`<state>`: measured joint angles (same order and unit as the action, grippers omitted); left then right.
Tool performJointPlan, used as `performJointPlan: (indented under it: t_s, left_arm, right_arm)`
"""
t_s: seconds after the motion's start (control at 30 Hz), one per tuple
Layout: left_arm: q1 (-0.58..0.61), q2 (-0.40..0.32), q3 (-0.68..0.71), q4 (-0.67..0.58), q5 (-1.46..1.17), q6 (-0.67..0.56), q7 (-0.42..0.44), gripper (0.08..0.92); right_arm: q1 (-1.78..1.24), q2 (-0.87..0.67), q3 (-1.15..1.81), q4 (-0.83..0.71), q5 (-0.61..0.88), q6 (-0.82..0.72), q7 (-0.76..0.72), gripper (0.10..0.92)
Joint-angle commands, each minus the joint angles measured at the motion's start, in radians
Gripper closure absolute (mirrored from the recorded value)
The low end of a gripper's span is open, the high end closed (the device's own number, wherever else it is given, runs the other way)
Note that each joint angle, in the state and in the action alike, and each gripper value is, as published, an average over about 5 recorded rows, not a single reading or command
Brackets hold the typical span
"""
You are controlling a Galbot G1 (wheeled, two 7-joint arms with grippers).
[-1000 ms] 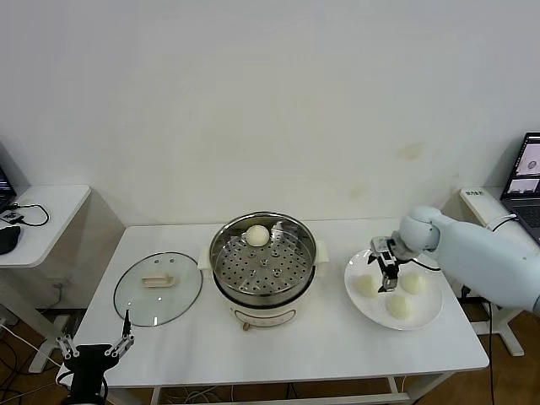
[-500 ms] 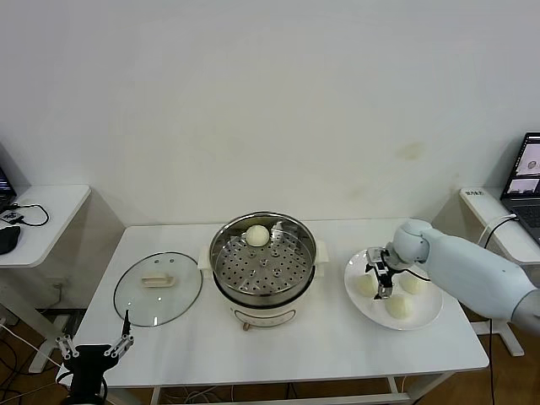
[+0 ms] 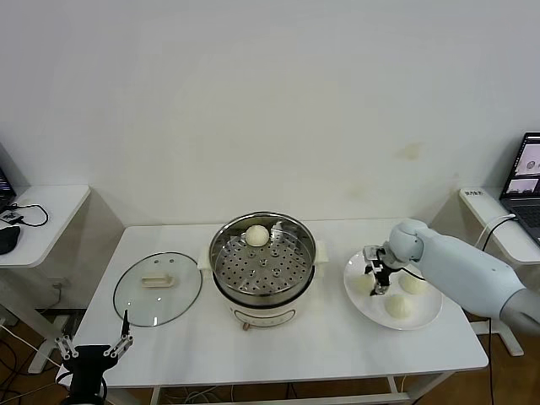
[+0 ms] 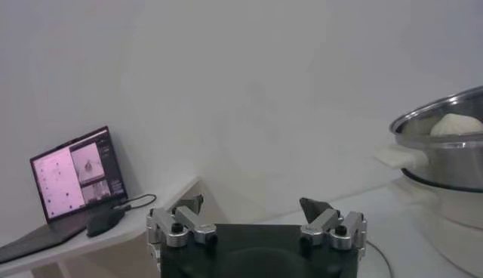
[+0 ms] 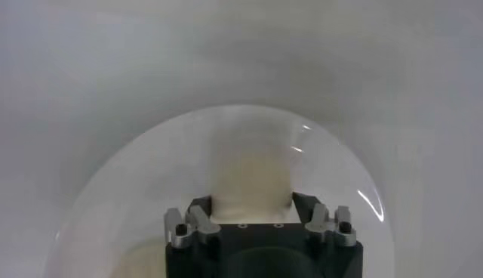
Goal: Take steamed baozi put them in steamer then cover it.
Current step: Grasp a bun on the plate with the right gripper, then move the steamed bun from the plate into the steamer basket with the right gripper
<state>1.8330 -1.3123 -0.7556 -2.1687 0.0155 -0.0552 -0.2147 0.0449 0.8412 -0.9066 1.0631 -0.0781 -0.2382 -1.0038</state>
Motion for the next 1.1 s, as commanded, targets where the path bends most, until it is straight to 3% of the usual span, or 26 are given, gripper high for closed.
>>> performJointPlan:
  t_s: [0.03, 0.3, 0.53, 0.77, 1.1]
  left_arm:
    - [-0.002, 0.001, 0.001, -0.001, 0.0, 0.0, 0.0, 0.177]
    - [-0.013, 0.006, 0.011, -0.005, -0.001, 0.001, 0.001, 0.177]
    - [-0.018, 0.012, 0.021, -0.013, -0.001, 0.002, 0.002, 0.177]
    - [-0.03, 0.026, 0.021, -0.012, -0.01, 0.005, 0.002, 0.177]
    - [-0.033, 0.041, -0.007, 0.003, -0.03, 0.004, 0.002, 0.177]
  right_arm:
    - [0.152, -0.033, -0.055, 0.068, 0.052, -0.013, -0.054, 0.406]
    - [0.439, -0.067, -0.213, 0.195, 0.203, -0.053, -0.067, 0.398]
    - [0.693, -0.005, -0.346, 0.258, 0.351, -0.096, -0.061, 0.397]
    - [0.735, 0.139, -0.387, 0.281, 0.511, -0.185, -0.012, 0.393]
    - [0.61, 0.479, -0.354, 0.122, 0.651, -0.3, 0.058, 0.389]
